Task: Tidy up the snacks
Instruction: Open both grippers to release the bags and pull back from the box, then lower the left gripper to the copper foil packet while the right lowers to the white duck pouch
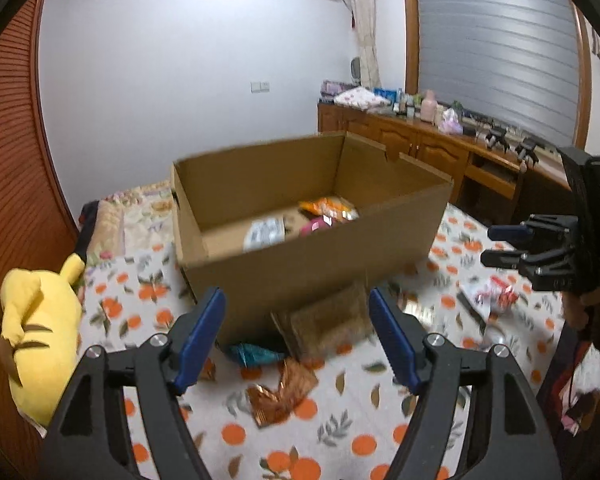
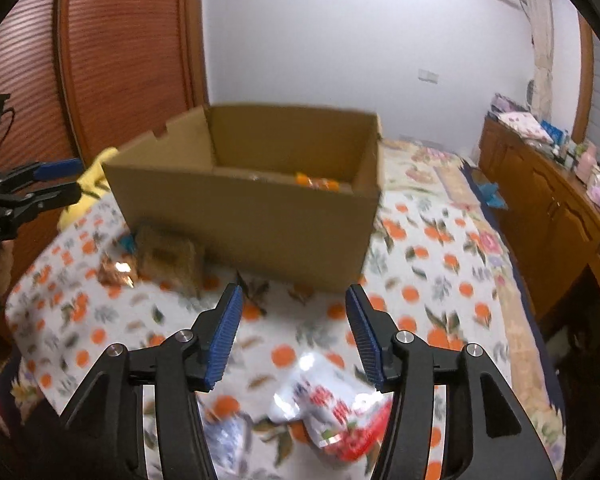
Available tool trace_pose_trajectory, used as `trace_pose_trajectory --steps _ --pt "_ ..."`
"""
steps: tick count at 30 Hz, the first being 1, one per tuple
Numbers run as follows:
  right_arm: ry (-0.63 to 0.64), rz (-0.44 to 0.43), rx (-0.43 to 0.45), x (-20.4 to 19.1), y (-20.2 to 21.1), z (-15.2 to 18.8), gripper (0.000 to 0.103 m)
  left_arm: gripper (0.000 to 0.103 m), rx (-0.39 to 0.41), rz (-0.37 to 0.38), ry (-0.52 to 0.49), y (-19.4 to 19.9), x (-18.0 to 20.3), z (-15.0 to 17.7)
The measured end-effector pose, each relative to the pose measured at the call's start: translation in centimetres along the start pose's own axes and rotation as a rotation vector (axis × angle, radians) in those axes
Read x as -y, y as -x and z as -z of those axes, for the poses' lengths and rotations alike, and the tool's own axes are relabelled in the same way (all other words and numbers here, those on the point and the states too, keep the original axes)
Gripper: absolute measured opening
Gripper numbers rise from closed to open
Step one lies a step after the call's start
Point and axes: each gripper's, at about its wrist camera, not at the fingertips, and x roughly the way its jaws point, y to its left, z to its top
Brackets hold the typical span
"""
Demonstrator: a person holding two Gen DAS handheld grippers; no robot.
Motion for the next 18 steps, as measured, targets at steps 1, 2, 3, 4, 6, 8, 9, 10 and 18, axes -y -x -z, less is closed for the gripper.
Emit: trace_pose_trajectory --steps 1,2,3,4,6,8,9,10,18 --pt "-0.001 0.002 -0.009 0.2 -0.2 0.4 0.055 0.075 -0.009 0.002 0.003 -0.1 0.2 0.7" --pt "-0.003 0.005 -0.022 0.6 -0.5 1.0 0.055 0.075 -0.017 0.006 0.008 -0.3 0.1 1.1" --pt "-0.007 0.005 -0.035 0.9 -0.8 1.5 0.055 0.075 -0.025 0.009 0.012 -0.5 0.2 1.6" --pt "-0.01 0.002 -0.048 1.3 -1.0 1.9 0.055 0.075 -0.034 0.01 0.016 -0.7 0.3 1.9" --pt "-0.016 0.001 -0.068 1.9 -1.5 2.7 0.055 0.075 -0.05 0.003 0.018 -1.2 0.5 2.8" --pt "-0.018 0.001 -0.093 2.3 -2.0 3.6 0.055 0.075 -0.066 -0.002 0.022 -1.8 0.6 3.8" --pt "-0.02 0.002 -0.101 2.4 -2.2 3.9 0.055 0.075 -0.075 -0.007 0.023 -2.1 0.7 4.2" --pt "-0.022 0.005 -0.11 2.6 -2.4 4.3 0.055 0.075 -0.08 -0.011 0.022 -2.3 0.7 4.4" --pt "-0.051 0.003 -0.129 3.7 -3.0 5.7 0.061 0.075 -0.111 -0.03 0.049 -3.7 -0.1 6.0"
